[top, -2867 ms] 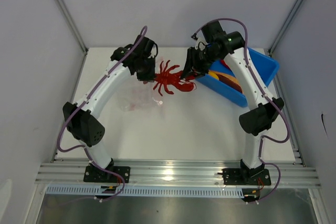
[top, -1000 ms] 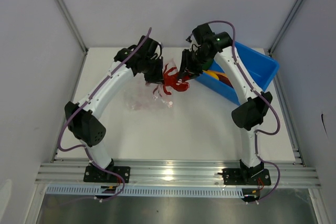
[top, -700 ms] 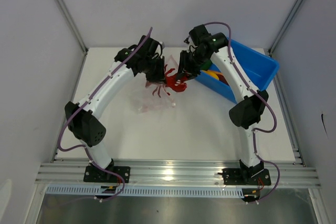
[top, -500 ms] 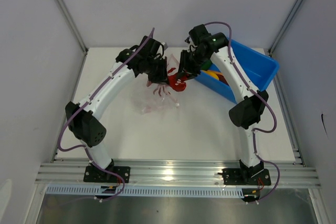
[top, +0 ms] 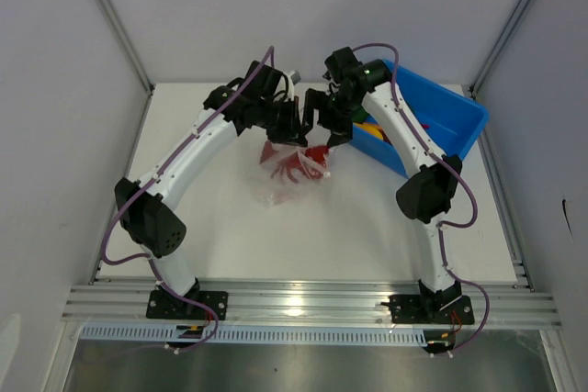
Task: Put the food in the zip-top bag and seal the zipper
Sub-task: Place the fake seafood in the zipper food storage bag, then pick up the fake bread from the bin.
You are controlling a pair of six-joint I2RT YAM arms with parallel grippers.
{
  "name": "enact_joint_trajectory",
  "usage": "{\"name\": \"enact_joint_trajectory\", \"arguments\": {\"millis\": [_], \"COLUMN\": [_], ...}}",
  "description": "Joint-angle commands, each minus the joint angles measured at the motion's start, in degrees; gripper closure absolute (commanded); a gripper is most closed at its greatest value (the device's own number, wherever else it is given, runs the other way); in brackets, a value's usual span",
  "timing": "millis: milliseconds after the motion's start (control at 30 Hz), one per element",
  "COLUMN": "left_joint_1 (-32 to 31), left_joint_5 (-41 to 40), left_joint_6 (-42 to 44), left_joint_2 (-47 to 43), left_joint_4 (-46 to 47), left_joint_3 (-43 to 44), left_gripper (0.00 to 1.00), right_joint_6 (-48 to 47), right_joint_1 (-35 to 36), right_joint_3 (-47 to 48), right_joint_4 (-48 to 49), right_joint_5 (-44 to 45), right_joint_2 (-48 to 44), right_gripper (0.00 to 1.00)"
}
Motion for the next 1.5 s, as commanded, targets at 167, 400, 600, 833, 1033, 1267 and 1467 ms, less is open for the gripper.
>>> {"name": "enact_joint_trajectory", "arguments": {"millis": [167,400,600,833,1033,1267,1467], "left_joint_1": [-0.55,0.41,2.34,3.05,3.05,3.05,3.40], "left_joint_5": [5.08,6.30,5.96,7.36,8.42,4.99,2.70], "left_joint_6": [-0.42,-0.25,-0.25,0.89,2.73,4.41,5.11], "left_joint_2": [-1.72,-2.69,-2.43,-1.99,-1.46,-1.81,-1.20], "left_joint_4": [3.24,3.86,3.16,3.24,2.89,0.78,-0.10], "left_joint_3": [1.27,0.66,0.57,-0.05,-0.05,0.13,-0.40], "left_gripper": [0.99,0.99,1.00,0.99,0.99,0.99,0.99], "right_joint_6": [-0.94,-2.61,-2.00,0.99,-3.12,-11.83,-8.59], "right_joint_1": [0.04,-1.02,-6.72,-18.85,-24.92,-25.89,-25.98], "right_joint_3": [2.68,2.68,-1.18,-8.48,-12.97,-11.83,-3.92], "right_joint_4": [1.13,2.45,3.15,11.06,16.69,24.58,21.97], "right_joint_5": [0.81,2.03,4.05,2.64,12.72,20.23,15.93], "right_joint_2": [-3.23,-8.77,-14.13,-18.53,-15.30,-6.86,3.86], "right_gripper": [0.01,0.01,0.01,0.01,0.01,0.12,0.13]}}
